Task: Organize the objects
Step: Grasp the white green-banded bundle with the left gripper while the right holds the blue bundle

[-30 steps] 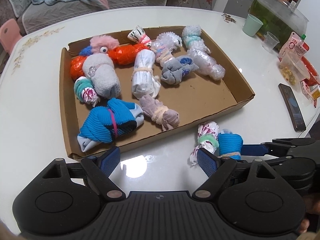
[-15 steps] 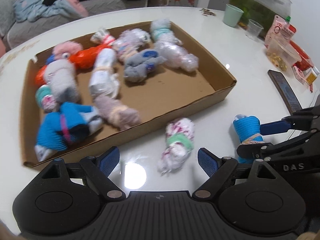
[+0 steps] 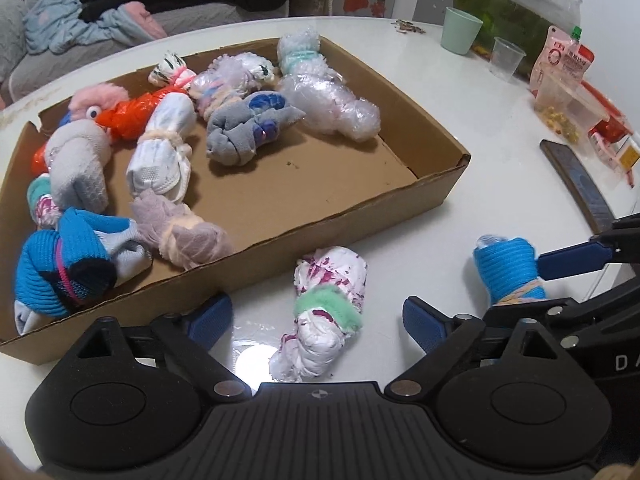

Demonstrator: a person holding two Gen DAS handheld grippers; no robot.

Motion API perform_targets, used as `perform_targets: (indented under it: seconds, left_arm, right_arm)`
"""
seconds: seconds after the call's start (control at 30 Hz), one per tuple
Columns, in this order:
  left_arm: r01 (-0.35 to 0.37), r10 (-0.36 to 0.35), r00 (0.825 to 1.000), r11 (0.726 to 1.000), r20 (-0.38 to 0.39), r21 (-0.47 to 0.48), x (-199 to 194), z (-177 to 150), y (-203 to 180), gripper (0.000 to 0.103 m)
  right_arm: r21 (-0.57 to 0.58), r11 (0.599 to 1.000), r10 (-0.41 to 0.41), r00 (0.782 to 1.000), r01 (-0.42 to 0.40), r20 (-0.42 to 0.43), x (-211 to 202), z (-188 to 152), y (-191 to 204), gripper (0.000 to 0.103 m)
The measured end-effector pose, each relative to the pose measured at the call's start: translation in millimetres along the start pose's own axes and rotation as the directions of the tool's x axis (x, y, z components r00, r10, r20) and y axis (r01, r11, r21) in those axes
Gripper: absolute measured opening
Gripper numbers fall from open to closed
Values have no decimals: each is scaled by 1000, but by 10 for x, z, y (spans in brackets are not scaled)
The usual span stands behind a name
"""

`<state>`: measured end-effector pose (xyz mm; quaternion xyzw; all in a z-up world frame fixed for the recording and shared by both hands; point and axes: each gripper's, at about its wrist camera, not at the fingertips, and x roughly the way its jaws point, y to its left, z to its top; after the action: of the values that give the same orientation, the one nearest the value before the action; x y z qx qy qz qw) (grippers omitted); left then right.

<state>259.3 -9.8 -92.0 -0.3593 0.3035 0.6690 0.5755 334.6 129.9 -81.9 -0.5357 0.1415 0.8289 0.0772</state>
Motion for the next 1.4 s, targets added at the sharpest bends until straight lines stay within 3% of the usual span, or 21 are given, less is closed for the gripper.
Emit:
perform_targets:
  seconds: [0.17,0.33,0.53,0.93,1.03,1.27,1.4]
  left_arm:
    - [-51,51,999,998,4,41,61,-44,-70,102]
    - [-43,42,999,997,16,60,42,-52,-117,96]
    - [-37,36,999,996,15,75,8,-87,-189,93]
    - [-11,7,999,996,47,84,-30,-55,-211,60]
    - [-3,-1,999,996,49,86,-48,-43,-201,36]
    - [34,-35,999,994,12,103,-175,-23,-189,31]
    - [51,-54,998,995,43,83,-461,72,-137,31]
  right_arm:
    - [19,1000,-16,1000,17,-22,68,-45,-8,63]
    - [50,999,0,1000,1,-26,126,-73,-24,43]
    - [47,999,-4,1000,5,-24,123,-97,-7,42]
    - [63,998,7,1000,-6,-6,83,-134,-116,41]
    - [76,997,20,1000,-21,7,82,-162,-152,41]
    - [78,996,34,999,-35,15,91,-180,-184,39]
    - [86,995,45,998,-48,37,-53,-176,-231,39]
